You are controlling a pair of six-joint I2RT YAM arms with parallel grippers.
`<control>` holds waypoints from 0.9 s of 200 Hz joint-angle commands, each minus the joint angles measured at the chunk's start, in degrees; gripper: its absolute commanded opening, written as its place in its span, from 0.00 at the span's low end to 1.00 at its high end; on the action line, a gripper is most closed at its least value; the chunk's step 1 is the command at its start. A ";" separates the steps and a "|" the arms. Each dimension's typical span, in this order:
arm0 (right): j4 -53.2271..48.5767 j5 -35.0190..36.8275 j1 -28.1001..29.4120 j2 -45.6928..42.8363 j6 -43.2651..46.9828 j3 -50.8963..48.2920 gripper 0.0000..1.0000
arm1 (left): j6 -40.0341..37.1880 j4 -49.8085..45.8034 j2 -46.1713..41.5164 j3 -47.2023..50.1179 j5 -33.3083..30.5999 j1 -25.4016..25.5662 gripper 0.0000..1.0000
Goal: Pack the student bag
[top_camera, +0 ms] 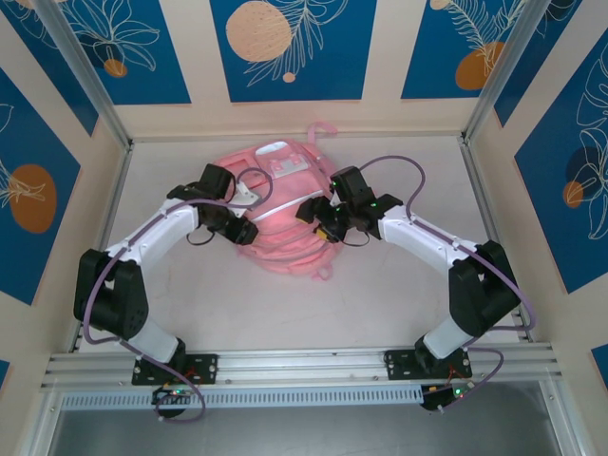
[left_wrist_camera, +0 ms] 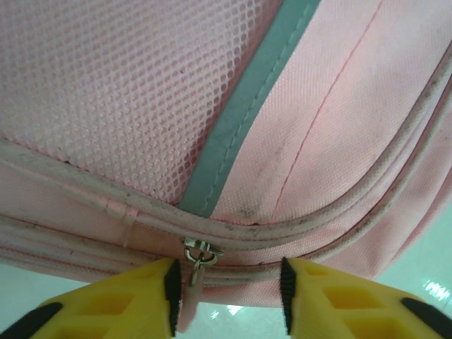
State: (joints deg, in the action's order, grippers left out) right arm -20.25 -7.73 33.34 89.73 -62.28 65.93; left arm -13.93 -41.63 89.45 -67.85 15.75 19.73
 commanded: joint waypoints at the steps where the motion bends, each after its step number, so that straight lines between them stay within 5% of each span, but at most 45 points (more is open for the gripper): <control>1: -1.19 -1.12 0.50 0.88 0.49 2.20 0.65 | -1.31 -1.84 -0.96 1.29 -1.44 -0.67 0.33; 83: -0.64 -1.05 1.59 1.96 0.08 2.51 0.64 | 1.17 1.99 -1.97 2.43 -4.59 -0.67 0.00; 155: 2.71 -2.98 4.71 7.83 -3.59 6.08 0.59 | 12.31 3.53 -9.94 6.79 5.58 0.76 0.00; 180: 3.92 -2.21 5.50 9.47 -4.64 7.27 0.50 | 13.74 2.89 -11.14 8.37 5.54 2.92 0.00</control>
State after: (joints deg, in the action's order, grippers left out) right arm -17.98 -9.26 37.95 97.73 -65.04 70.74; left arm -3.27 -36.82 80.66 -61.17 16.56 20.67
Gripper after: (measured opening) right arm 0.549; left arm 0.039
